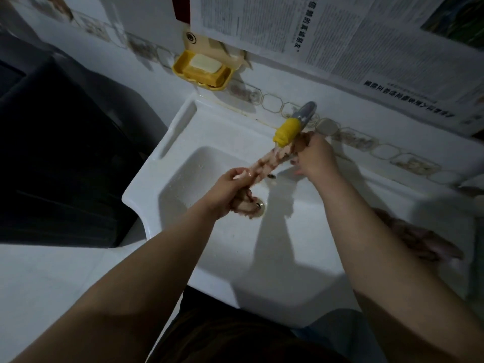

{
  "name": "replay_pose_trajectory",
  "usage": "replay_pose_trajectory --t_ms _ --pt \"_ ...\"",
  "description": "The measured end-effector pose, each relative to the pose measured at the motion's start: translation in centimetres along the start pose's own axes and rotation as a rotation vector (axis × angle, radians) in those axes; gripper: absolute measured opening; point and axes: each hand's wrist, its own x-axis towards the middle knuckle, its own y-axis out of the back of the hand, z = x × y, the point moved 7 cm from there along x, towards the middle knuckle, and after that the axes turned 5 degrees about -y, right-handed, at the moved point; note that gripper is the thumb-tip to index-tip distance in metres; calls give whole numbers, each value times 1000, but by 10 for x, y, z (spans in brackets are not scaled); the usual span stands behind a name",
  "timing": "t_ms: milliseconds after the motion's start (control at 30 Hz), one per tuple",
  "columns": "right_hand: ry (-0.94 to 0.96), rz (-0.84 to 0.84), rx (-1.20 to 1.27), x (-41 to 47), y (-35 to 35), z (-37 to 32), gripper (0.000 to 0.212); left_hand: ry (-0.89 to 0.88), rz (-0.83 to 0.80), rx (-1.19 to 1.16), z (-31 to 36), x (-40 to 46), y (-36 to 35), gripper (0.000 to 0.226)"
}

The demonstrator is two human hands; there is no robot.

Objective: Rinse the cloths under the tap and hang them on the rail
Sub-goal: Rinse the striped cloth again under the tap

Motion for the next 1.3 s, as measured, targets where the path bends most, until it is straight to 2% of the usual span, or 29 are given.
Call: replay_pose_trajectory --t_ms 100,167,267,300,367,434,467,534,600,667,767,834,901,934,1001,1068,1134,1234,1301 --pt "94 -15 263 -22 -21 -4 21 126 148 -394 2 4 -8 36" --pt "182 -122 414 -39 -47 -6 38 158 210 -539 11 9 -23 43" --pt "312 -241 350 -49 -74 -3 43 90 163 -498 29 8 -46 39" --pt "343 -238 320 -46 -74 -1 38 112 115 -475 30 5 -57 35" --pt "378 -187 302 -41 -68 -6 23 165 121 -369 28 2 -66 34" --pt "299 -116 367 -32 -64 -5 15 153 118 -355 29 0 -71 40" --pt "201 -68 474 -24 -62 -1 17 136 110 -343 30 -1 -69 45" --pt "-38 -2 844 -9 -59 9 27 166 121 -316 32 0 -64 44" --pt "-206 -43 1167 3 -59 17 41 202 57 -394 27 1 -61 36" --pt "-256 -118 1304 6 -62 17 35 193 20 -476 21 -6 -58 34" --pt "-184 -135 1289 -4 -68 8 7 274 54 -461 2 -15 -58 24" --pt "-72 -110 1121 -8 -65 0 12 347 113 -524 -2 -21 -60 35" --pt "93 -57 784 -12 -54 -8 21 350 169 -599 5 -18 -58 49" --pt "197 -58 593 -18 -53 -12 25 327 201 -605 10 -13 -54 50" --pt "354 -132 397 -30 -61 -15 30 275 180 -604 24 -7 -55 47" --pt "394 -143 413 -41 -66 -14 32 240 157 -550 29 -4 -60 42" --pt "294 -84 550 -39 -62 -11 29 239 135 -524 24 -1 -68 37" --pt "119 -6 812 -27 -57 -3 15 261 208 -476 16 5 -70 36" --pt "31 -28 933 -19 -62 0 9 237 296 -474 18 7 -66 34"
